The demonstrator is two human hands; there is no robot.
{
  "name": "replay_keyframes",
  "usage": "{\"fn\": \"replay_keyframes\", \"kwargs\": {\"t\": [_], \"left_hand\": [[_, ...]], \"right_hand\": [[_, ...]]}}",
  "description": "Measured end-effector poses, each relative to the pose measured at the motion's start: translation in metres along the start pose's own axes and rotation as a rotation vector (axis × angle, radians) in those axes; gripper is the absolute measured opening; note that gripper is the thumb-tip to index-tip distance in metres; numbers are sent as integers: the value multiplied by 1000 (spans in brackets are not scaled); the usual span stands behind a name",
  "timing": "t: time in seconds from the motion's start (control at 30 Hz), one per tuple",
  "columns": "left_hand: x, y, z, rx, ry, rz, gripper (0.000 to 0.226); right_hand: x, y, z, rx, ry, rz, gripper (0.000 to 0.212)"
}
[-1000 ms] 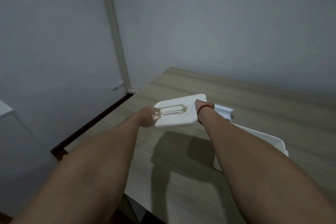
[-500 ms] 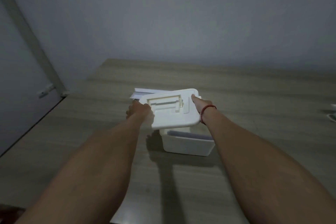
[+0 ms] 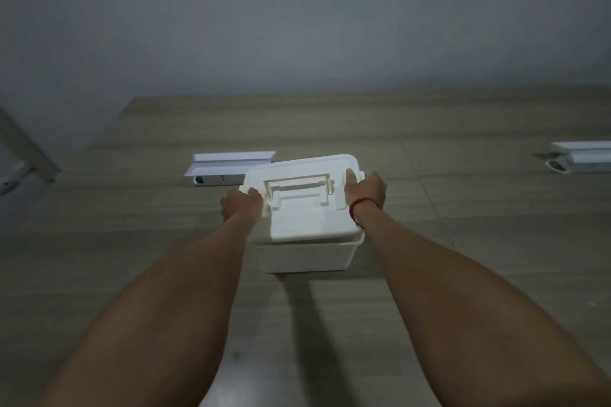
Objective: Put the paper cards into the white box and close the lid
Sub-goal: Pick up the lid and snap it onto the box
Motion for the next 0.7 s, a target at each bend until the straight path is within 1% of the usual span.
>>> {"fn": "replay_keyframes", "kwargs": {"t": [0.13, 0.3, 0.5, 0.7], "left_hand": [[-7, -7, 13, 13, 36, -54, 52], [-10, -11, 18, 53, 24, -31, 48], [-20, -13, 27, 38, -12, -50, 49], [-25, -13, 31, 47, -33, -20, 50]], "right_hand": [[16, -6, 12, 27, 38, 11, 43], [26, -15, 24, 35, 111, 16, 41], [33, -22, 31, 28, 186, 33, 40], [41, -21, 37, 25, 206, 60, 40]]}}
Point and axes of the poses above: each hand's wrist, its own y-axis away from the middle knuckle, its own z-axis out of the palm, x = y × z, the point moved 8 cm from there along -y, towards the middle knuckle, and after that the axes turned 11 degrees about x, right-handed, at the moved point
